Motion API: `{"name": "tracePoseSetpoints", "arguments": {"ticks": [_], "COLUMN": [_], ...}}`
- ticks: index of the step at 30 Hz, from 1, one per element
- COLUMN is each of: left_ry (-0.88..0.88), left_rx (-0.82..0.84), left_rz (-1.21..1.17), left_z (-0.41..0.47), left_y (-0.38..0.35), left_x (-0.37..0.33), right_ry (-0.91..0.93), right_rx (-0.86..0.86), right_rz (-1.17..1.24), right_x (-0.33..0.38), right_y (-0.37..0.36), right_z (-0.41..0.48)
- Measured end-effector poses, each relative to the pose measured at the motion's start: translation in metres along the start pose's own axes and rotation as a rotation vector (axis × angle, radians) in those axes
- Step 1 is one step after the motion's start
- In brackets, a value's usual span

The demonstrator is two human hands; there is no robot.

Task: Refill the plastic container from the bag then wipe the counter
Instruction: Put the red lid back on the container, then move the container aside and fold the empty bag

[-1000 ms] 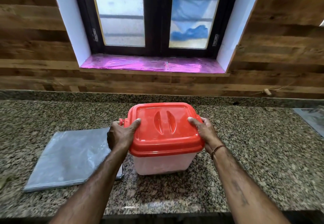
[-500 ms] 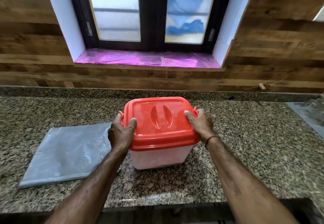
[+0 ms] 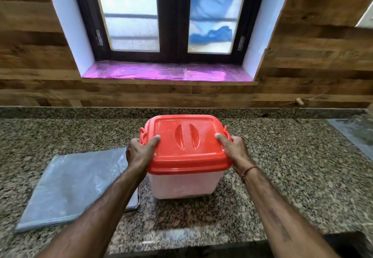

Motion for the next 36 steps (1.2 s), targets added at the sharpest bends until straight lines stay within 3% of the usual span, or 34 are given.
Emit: {"name": "tracePoseSetpoints", "arguments": {"ticks": [9, 22, 31, 36], "left_ry": [-0.191, -0.194, -0.121, -0.147], "left_rx": [0.071, -0.031, 0.063, 0.103], "left_rz": [-0.101, -0.068, 0.018, 0.094], "left_z": [0.099, 0.215, 0.221, 0.186], "left_y": [-0.042, -0.102, -0.102, -0.055], "left_x": [-0.060, -0.067, -0.061, -0.035], "right_ry": [0.083, 0.081, 0.089, 0.382], "right_rx": [-0.061, -0.097, -0.108, -0.434], "right_rz": [-0.040, -0.061, -0.022, -0.229], "right_x": [0.068, 0.099, 0.103, 0.104], "right_y": [-0.019, -0.059, -0.058, -0.068], "right_z": [0.094, 0.231, 0.226, 0.141]}}
Point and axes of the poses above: each hand's wrist, its own z-axis towards the middle knuckle, its own y-axis out of the back of the hand, x = y × z, the point moved 5 cm from there along z, towards the middle knuckle, and after that the axes turned 5 degrees about -y, right-handed, at the moved point
